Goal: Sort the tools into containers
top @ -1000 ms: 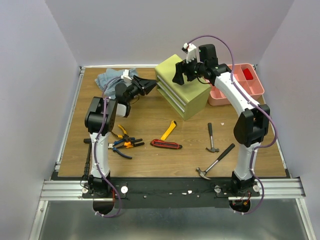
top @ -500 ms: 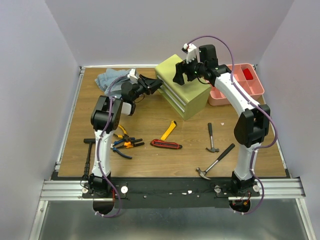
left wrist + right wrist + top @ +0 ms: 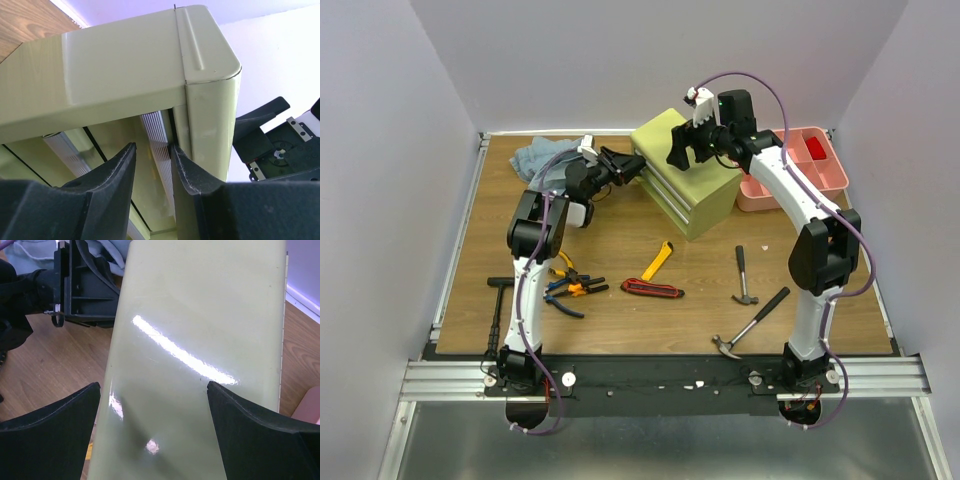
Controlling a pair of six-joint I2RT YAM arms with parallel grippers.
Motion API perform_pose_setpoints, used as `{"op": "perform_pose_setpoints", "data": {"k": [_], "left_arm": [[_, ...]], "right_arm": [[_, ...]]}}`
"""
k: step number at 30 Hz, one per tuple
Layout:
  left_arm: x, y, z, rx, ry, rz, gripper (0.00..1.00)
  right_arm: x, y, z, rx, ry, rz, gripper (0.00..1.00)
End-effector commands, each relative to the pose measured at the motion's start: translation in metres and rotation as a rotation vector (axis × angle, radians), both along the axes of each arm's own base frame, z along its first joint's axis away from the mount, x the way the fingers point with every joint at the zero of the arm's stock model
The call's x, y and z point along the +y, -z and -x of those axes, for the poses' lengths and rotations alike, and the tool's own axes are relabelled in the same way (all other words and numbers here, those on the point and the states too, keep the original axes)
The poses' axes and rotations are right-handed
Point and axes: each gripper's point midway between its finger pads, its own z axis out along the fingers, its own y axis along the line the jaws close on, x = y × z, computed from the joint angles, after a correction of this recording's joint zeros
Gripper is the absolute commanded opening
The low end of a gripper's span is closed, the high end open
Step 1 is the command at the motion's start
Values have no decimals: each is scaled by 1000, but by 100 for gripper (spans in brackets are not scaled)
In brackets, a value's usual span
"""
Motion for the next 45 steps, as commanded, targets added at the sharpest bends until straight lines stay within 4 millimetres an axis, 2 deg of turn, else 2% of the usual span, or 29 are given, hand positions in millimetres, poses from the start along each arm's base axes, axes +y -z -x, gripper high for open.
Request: {"op": "perform_pose_setpoints", "data": {"k": [1, 7, 8, 11, 12, 14, 20, 29, 35, 38, 39, 42, 45], "left_arm": [[-16, -22, -3, -69, -1, 29, 41], [-24, -37, 6, -169, 18, 55, 26], [-24, -38, 7, -176, 17, 61, 17], [-21, -44, 12, -201, 15, 65, 3], [-18, -40, 12, -186, 9, 61, 1], [-14, -45, 15, -188, 9, 59, 0], [9, -36, 16, -130, -12, 28, 0], [40, -24, 24, -77, -41, -10, 0], [53, -24, 37, -52, -31, -38, 0], [63, -16, 45, -9, -37, -67, 0], [68, -6, 49, 58, -46, -81, 0], [85, 6, 59, 120, -70, -127, 0], [98, 8, 68, 145, -68, -145, 0]], "right_arm": [[-48, 142, 68, 498, 99, 253, 96], [-39, 150, 75, 524, 72, 253, 96], [-39, 150, 75, 525, 71, 250, 96], [-38, 152, 73, 528, 72, 252, 96], [-39, 153, 73, 529, 73, 254, 97], [-40, 156, 72, 528, 78, 263, 97], [-46, 167, 75, 542, 97, 294, 97], [-44, 166, 72, 536, 91, 289, 97], [-48, 165, 74, 527, 83, 300, 97], [-48, 165, 74, 520, 79, 305, 97], [-49, 165, 74, 520, 77, 304, 97], [-51, 166, 73, 514, 74, 316, 97], [-53, 165, 71, 498, 70, 322, 97]]}}
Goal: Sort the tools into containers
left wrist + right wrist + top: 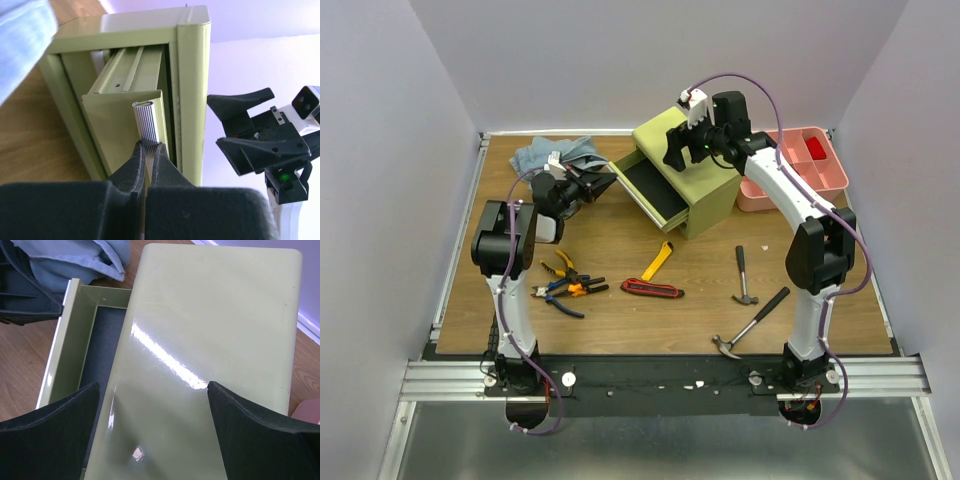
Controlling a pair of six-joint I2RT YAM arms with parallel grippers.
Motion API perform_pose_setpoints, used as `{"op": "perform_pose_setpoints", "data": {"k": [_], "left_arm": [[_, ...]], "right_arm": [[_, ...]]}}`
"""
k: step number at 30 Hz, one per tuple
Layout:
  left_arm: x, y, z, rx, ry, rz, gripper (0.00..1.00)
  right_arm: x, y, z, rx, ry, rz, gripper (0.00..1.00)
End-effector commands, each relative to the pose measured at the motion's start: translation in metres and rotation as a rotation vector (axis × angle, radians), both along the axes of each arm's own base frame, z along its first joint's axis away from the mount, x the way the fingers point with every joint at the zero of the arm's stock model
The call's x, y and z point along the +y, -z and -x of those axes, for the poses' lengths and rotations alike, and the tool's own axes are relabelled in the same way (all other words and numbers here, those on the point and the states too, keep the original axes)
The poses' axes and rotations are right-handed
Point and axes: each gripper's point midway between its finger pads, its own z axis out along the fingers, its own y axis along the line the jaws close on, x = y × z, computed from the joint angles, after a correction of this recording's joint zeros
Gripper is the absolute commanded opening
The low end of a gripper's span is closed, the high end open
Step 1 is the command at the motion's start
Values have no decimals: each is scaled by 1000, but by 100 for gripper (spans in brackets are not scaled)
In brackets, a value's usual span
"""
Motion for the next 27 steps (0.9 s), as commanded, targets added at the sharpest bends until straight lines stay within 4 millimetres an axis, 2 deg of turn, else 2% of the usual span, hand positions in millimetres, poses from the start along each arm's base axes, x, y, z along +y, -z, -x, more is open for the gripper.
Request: {"op": "perform_pose_setpoints", "data": {"k": [1, 3, 4, 5, 6, 8, 10, 11, 12, 14, 16, 18, 20, 21, 22, 23, 24, 25, 27], "left_arm": [[25, 9, 19, 24, 21, -90, 0], [35, 10, 20, 42, 6, -105, 0], [36, 9, 21, 45, 3, -114, 4], [36, 11, 22, 51, 6, -129, 17], [48, 13, 19, 67, -13, -161, 26], [53, 15, 19, 74, -18, -208, 42], [60, 20, 22, 103, -39, -271, 51], [60, 19, 24, 110, -40, -282, 67], [62, 15, 27, 116, -44, -295, 70], [66, 17, 33, 117, -42, -333, 73], [75, 15, 43, 140, -35, -374, 73], [82, 7, 55, 153, -29, -398, 73], [94, 3, 63, 120, -28, -470, 74], [95, -2, 75, 125, -10, -507, 74], [98, -10, 76, 100, -4, -554, 74], [101, -11, 79, 32, 21, -654, 74], [104, -11, 91, 68, 35, -700, 75], [108, -18, 92, 49, 31, -741, 75], [117, -24, 103, -11, 41, -863, 77]], "right_arm": [[-61, 154, 75, 528, 116, 290, 97], [-62, 152, 73, 521, 118, 289, 97], [-62, 150, 72, 515, 119, 288, 97], [-62, 148, 72, 510, 118, 287, 97], [-63, 147, 71, 506, 119, 286, 97], [-64, 144, 71, 493, 118, 287, 97], [-64, 138, 67, 471, 122, 286, 98], [-64, 132, 65, 453, 126, 282, 98], [-64, 125, 62, 433, 129, 280, 98], [-63, 107, 51, 374, 136, 271, 98], [-66, 77, 41, 291, 161, 264, 99], [-71, 38, 29, 178, 196, 259, 100], [-76, 12, 25, 99, 206, 260, 100], [-78, 3, 26, 74, 206, 263, 100], [-79, -16, 29, 31, 203, 254, 100], [-81, -22, 30, 12, 211, 251, 100], [-91, -23, 31, 0, 263, 276, 100], [-94, -32, 33, -12, 300, 258, 100], [-114, -38, 34, -24, 403, 299, 100]]}}
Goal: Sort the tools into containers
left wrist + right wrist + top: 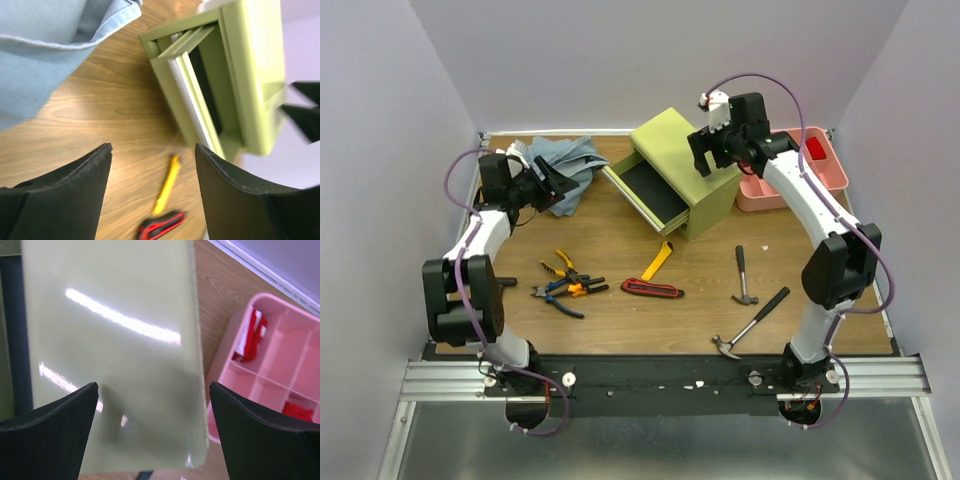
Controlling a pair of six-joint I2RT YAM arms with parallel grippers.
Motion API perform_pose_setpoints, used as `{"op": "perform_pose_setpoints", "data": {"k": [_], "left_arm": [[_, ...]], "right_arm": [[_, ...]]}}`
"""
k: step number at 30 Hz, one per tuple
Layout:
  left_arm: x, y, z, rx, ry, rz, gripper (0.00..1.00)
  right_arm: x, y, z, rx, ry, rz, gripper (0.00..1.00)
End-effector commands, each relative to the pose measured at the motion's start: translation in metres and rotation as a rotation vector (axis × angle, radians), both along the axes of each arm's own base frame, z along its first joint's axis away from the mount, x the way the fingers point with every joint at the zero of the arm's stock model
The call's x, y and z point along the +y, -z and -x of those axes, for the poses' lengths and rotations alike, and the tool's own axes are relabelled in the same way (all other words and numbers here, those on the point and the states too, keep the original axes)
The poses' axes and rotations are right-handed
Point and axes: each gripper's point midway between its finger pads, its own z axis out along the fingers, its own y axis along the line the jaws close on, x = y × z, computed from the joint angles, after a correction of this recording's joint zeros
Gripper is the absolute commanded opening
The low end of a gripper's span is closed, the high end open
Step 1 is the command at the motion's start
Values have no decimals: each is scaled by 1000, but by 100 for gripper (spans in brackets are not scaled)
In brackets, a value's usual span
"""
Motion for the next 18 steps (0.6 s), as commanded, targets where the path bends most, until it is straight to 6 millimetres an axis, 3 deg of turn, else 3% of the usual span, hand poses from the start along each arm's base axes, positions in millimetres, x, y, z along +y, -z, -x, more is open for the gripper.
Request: {"op": "perform_pose_setpoints", "data": {"k": [1, 2, 3, 4, 5, 6, 8, 11, 18], "left_arm": [[19, -7, 39, -61, 111, -343, 78], [23, -9, 42, -76, 106, -379, 90], [27, -15, 48, -110, 115, -433, 91], [33, -16, 49, -117, 99, -470, 99], [34, -18, 51, -128, 101, -488, 99], [35, -24, 55, -143, 97, -502, 99], [40, -26, 55, -144, 76, -530, 99], [43, -31, 60, -150, 62, -546, 99], [45, -31, 77, -143, 71, -576, 99]], "right_arm": [[-53, -10, 18, -8, 235, 122, 100], [-58, -22, 23, -41, 258, 122, 100], [-63, -21, 26, -49, 277, 134, 100], [-65, -25, 31, -61, 279, 132, 100], [-67, -20, 36, -55, 280, 134, 100], [-69, -33, 43, -82, 283, 116, 100], [-71, -31, 54, -68, 284, 103, 100], [-72, -44, 71, -86, 267, 70, 100], [-79, -37, 97, -79, 261, 65, 100]]}}
